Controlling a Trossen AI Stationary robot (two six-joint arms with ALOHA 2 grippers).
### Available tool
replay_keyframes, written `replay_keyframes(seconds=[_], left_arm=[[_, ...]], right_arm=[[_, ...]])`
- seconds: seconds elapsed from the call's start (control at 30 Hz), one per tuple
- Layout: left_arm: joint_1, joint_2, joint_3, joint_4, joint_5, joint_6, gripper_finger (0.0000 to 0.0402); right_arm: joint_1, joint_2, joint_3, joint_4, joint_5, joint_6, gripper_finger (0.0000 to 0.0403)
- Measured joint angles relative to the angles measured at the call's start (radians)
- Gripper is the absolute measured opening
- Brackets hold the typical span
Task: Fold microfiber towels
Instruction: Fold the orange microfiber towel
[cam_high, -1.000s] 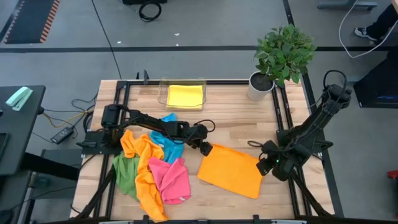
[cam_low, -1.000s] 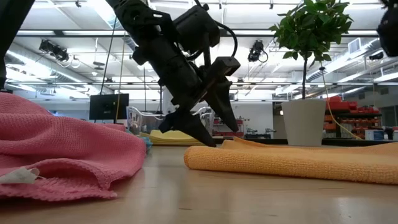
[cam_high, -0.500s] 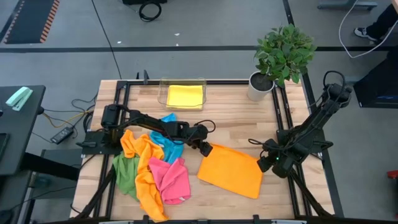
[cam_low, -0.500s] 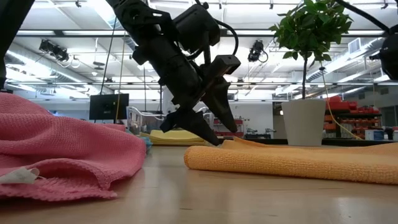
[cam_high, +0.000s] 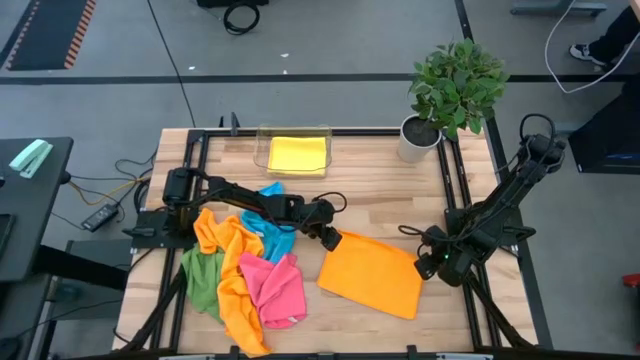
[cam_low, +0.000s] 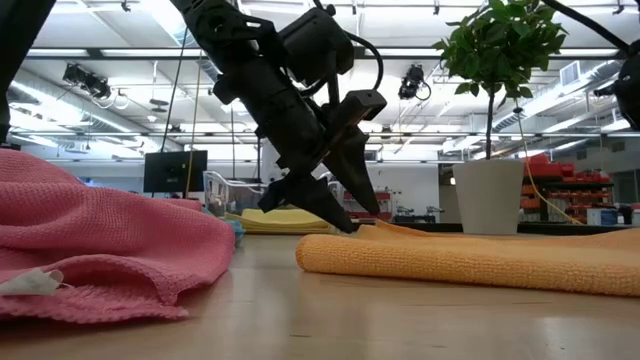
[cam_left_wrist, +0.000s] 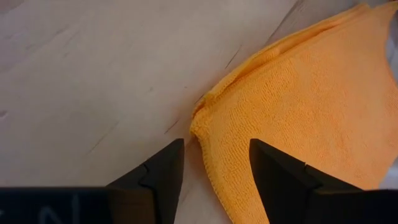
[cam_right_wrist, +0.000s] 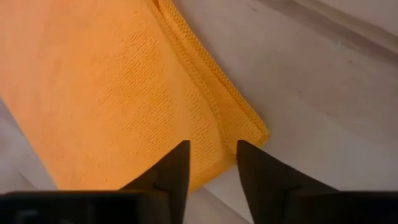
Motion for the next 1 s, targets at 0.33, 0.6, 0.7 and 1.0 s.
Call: replay_keyframes(seconds=[0.33, 0.6, 0.7, 1.0], left_arm=[[0.000, 0.053, 0.001, 0.033, -0.004, -0.014, 0.0133], [0.028, 0.035, 0.002, 0.040, -0.002, -0.015, 0.0095], [0.028, 0.035, 0.010, 0.036, 0.024, -0.015, 0.0086], [0.027, 0.035, 0.012, 0.037, 0.038, -0.006, 0.0042]], right_arm=[[0.000, 0.000, 0.000, -0.001, -0.003, -0.019, 0.0027], [0.000, 0.000, 0.000, -0.006, -0.003, -0.026, 0.0023], [0.000, 0.000, 0.000, -0.010, -0.003, -0.027, 0.0023], [0.000, 0.000, 0.000, -0.020, -0.003, -0.029, 0.0023]])
